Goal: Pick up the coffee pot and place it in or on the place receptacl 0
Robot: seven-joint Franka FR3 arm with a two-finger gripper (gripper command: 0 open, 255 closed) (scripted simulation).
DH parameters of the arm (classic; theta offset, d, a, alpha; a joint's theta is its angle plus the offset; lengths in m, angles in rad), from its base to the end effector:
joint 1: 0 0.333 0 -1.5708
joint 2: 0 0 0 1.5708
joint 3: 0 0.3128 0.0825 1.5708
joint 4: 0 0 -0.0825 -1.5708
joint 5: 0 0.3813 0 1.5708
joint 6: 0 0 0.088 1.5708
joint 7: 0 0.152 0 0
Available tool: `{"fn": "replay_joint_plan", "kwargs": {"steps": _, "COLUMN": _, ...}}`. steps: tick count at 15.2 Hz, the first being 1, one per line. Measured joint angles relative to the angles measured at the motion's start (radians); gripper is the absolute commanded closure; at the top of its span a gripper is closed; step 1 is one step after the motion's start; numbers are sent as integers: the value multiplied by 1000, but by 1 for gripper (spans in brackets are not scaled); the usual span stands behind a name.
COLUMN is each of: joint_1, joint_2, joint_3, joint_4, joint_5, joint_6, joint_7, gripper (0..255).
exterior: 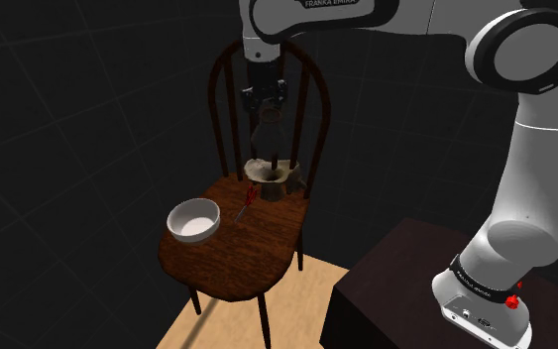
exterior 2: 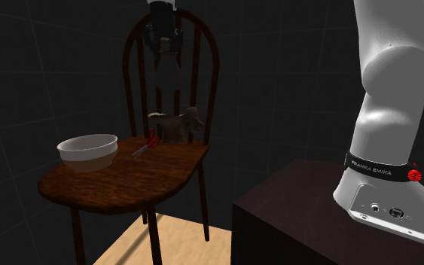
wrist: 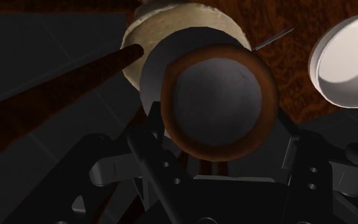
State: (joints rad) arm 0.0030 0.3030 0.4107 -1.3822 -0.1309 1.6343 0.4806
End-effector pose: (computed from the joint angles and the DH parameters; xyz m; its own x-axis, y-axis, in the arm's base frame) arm 0.6024 0.2097 0.5021 0.9972 -0.0722 -0.0183 -0.0718 -0.9972 0.0219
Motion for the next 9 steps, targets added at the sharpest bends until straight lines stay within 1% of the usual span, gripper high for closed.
{"fn": "replay_joint_plan", "kwargs": {"steps": 9, "joint_1": -13, "joint_2": -10, "joint_3": -4, "joint_4": -140, "joint_5": 3, "joint_6": 126, "joint_7": 2, "gripper": 255}}
